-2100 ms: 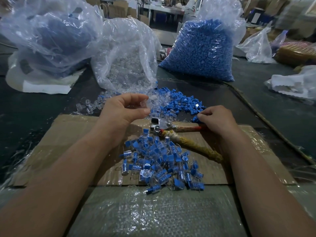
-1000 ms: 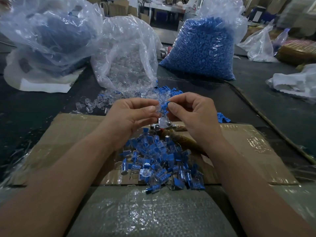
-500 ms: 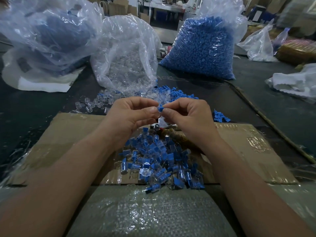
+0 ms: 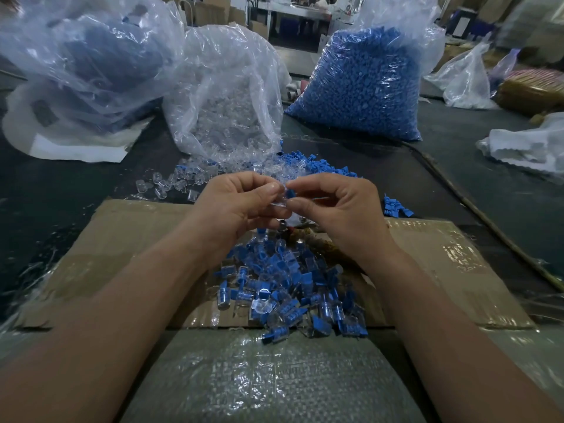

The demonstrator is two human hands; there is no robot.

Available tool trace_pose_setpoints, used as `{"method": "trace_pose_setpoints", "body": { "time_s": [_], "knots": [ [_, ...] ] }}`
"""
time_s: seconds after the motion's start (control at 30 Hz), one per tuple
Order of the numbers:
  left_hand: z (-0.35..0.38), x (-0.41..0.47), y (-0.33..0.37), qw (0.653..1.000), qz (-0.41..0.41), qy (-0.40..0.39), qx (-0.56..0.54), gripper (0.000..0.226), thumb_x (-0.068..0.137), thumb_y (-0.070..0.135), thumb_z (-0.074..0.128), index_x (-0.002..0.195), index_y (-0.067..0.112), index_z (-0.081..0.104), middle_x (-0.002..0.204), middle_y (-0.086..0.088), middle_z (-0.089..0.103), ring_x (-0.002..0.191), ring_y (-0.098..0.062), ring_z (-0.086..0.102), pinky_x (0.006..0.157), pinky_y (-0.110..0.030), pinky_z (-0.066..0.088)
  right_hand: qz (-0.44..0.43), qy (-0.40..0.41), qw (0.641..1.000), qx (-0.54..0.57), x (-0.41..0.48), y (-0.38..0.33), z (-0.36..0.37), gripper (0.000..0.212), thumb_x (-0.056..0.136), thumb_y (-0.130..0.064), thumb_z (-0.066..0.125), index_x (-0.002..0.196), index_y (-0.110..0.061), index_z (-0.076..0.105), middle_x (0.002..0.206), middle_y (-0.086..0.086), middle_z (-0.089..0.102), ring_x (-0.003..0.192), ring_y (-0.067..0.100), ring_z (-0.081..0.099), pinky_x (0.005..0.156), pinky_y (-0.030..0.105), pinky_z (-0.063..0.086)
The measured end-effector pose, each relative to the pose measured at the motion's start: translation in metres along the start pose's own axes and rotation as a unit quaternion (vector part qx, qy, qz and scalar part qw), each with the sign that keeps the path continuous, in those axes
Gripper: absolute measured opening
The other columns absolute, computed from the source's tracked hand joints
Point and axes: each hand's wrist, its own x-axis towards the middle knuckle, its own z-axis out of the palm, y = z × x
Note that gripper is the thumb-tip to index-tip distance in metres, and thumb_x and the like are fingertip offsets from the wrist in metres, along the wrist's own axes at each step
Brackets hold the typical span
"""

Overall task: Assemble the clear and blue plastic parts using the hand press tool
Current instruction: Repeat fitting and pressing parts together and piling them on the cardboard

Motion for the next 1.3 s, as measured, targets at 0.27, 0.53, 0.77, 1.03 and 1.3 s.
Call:
{"method": "trace_pose_setpoints", "body": {
  "time_s": [0.27, 0.53, 0.77, 1.03, 1.3],
  "knots": [
    [0.0006, -0.0002, -0.0018, 1.0, -0.022, -0.016, 0.006, 0.015, 0.073, 0.018, 0.057, 0.077, 0.003, 0.06, 0.065, -0.009, 0.07, 0.063, -0.017, 0.069, 0.058, -0.023, 0.056, -0.04, -0.007, 0.998, -0.039, -0.0008, 0.0044, 0.0, 0.03, 0.073, -0.002, 0.073, 0.097, -0.018, 0.067, 0.081, -0.013, 0.066, 0.077, 0.002, 0.066, 0.074, 0.017, 0.053],
    [0.0009, -0.0011, 0.0005, 0.999, 0.001, 0.012, 0.034, 0.02, 0.069, 0.025, 0.059, 0.079, 0.007, 0.063, 0.066, -0.004, 0.07, 0.061, -0.014, 0.067, 0.053, -0.02, 0.054, -0.076, 0.039, 0.994, -0.064, -0.0009, 0.0077, 0.0012, 0.023, 0.073, -0.001, 0.073, 0.095, -0.004, 0.071, 0.083, -0.003, 0.067, 0.076, 0.005, 0.065, 0.072, 0.016, 0.053],
    [-0.0012, -0.002, 0.0014, 0.998, 0.012, 0.014, 0.064, 0.014, 0.059, 0.016, 0.067, 0.073, 0.013, 0.067, 0.063, -0.003, 0.068, 0.054, -0.012, 0.064, 0.052, -0.019, 0.052, -0.089, 0.027, 0.993, -0.074, -0.0017, 0.0077, 0.0016, 0.023, 0.072, -0.001, 0.072, 0.095, -0.002, 0.07, 0.084, -0.005, 0.064, 0.079, 0.001, 0.062, 0.073, 0.01, 0.05],
    [-0.001, -0.0022, 0.0029, 0.996, 0.01, 0.012, 0.092, 0.013, 0.071, -0.005, 0.064, 0.071, 0.008, 0.062, 0.056, -0.003, 0.065, 0.049, -0.011, 0.062, 0.048, -0.018, 0.051, -0.105, 0.012, 0.992, -0.069, -0.0025, 0.0064, 0.0032, 0.023, 0.07, 0.0, 0.073, 0.093, 0.0, 0.07, 0.082, -0.003, 0.064, 0.081, 0.009, 0.064, 0.072, 0.014, 0.052],
    [0.0008, -0.0025, 0.0024, 0.995, 0.014, 0.015, 0.095, 0.012, 0.07, -0.004, 0.065, 0.07, 0.007, 0.061, 0.054, -0.004, 0.065, 0.048, -0.011, 0.062, 0.048, -0.018, 0.051, -0.128, 0.014, 0.988, -0.08, -0.0023, 0.0072, 0.0027, 0.023, 0.07, -0.002, 0.073, 0.092, -0.001, 0.07, 0.082, -0.006, 0.063, 0.08, 0.01, 0.065, 0.071, 0.018, 0.054]
  ]
}}
